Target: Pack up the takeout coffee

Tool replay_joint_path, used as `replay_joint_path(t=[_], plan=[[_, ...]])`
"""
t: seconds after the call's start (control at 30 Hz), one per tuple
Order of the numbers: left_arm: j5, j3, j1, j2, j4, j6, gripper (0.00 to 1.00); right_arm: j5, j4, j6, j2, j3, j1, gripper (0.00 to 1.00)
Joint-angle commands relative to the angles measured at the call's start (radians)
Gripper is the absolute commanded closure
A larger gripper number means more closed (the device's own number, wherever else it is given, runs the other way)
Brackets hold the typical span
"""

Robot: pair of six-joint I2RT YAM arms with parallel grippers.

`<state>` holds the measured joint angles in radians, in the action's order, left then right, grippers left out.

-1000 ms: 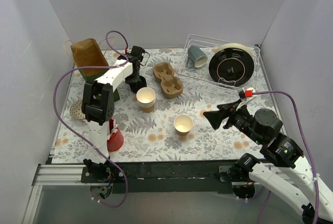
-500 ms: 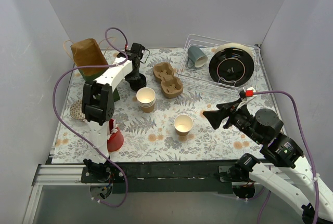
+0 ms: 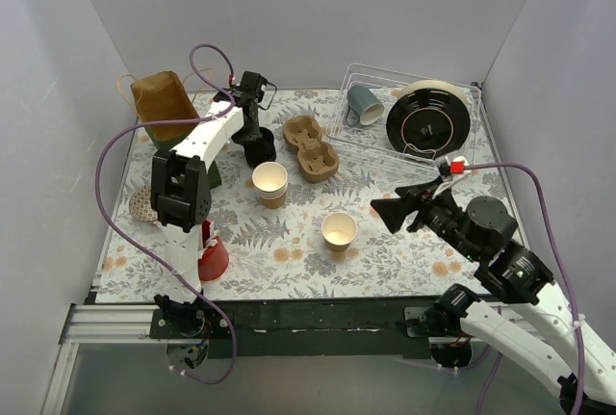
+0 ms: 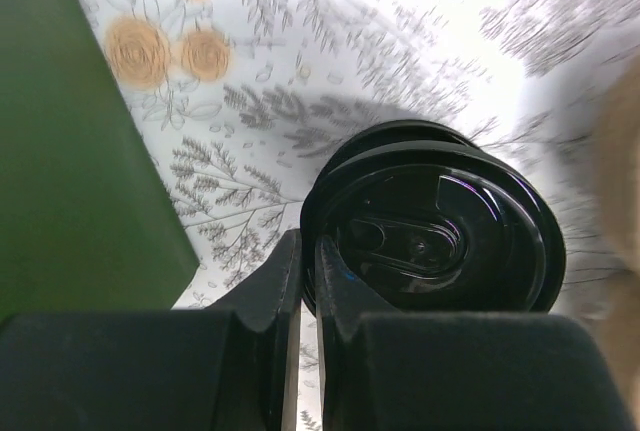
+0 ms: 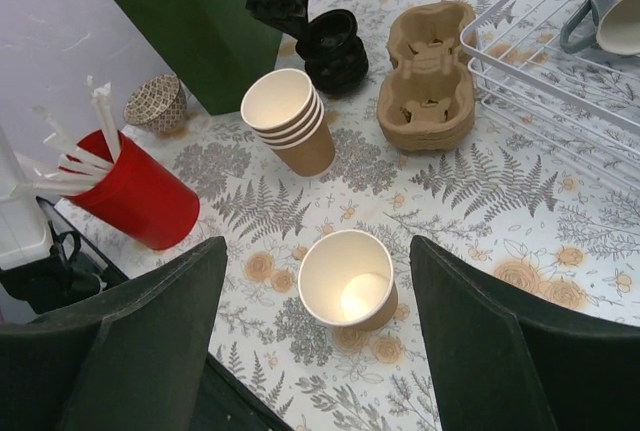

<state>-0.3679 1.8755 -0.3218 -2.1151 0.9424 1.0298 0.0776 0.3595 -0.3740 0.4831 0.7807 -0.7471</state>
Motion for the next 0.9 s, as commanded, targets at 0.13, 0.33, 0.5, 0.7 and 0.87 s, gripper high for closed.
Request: replay_joint_path(t=[0.13, 0.33, 0.5, 0.7, 0.87], plan=[[0.020, 0.059, 0.009, 0.069, 0.015, 0.046, 1.00, 0.123, -0.313, -0.036, 0.321, 0.028, 0.002, 0.20], [0.009, 0.094, 0.012, 0.061, 0.048, 0.041, 1.00, 0.028, -0.394, -0.052, 0.563, 0.124, 0.002, 0.20], [0.024, 0.154, 0.013, 0.075, 0.076, 0.023, 1.00, -0.019, -0.415, -0.036, 0.542, 0.100, 0.003, 0.20], [0.162, 0.162, 0.013, 0.159, 0.049, 0.016, 1.00, 0.016, -0.396, 0.015, 0.468, 0.107, 0.003, 0.19], [0.456, 0.002, 0.010, 0.317, -0.060, -0.008, 1.00, -0.102, -0.482, 0.125, 0.446, 0.124, 0.002, 0.19]])
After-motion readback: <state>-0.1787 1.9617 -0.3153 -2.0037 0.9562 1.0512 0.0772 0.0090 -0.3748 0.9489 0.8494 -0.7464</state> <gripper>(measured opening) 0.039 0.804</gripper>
